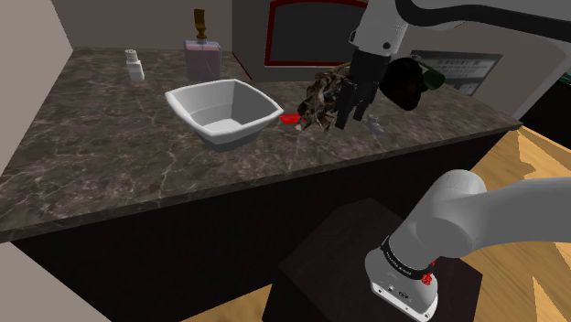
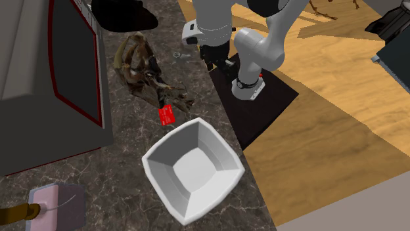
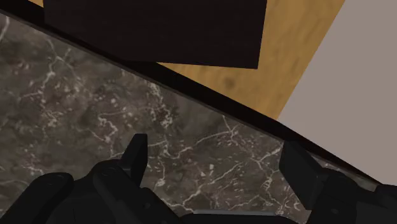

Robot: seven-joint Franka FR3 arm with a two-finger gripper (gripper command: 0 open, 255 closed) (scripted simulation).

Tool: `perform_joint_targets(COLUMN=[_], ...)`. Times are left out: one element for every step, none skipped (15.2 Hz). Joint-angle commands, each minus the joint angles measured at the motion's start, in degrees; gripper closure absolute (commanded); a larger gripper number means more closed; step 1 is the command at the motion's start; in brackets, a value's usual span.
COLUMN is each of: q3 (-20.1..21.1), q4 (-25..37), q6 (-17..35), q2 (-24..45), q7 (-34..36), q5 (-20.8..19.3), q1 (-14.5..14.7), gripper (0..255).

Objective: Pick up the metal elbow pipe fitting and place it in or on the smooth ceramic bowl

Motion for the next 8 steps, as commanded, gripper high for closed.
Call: perform_joint_targets(q3=[0.0, -1.15, -2.3, -3.45, -4.6, -5.74, -6.88, -8.02], q4=[0.0, -0.16, -0.28, -0.35, -0.37, -0.34, -0.27, -0.14], q6=[0.0, 0.09, 0.19, 0.31, 0.45, 0.6, 0.77, 0.96], q2=[0.0, 0.41, 0.86, 1.38, 1.94, 2.56, 3.23, 3.95], q7=[0.0, -0.86, -1.72, -2.58, -3.43, -4.28, -5.13, -5.98], q5=[0.0, -0.85, -1.7, -2.56, -3.41, -4.26, -5.1, -5.92], q1=[0.0, -0.68, -1.36, -2.04, -2.71, -3.38, -4.05, -4.71], gripper=[0, 0, 0, 0, 0, 0, 0, 0])
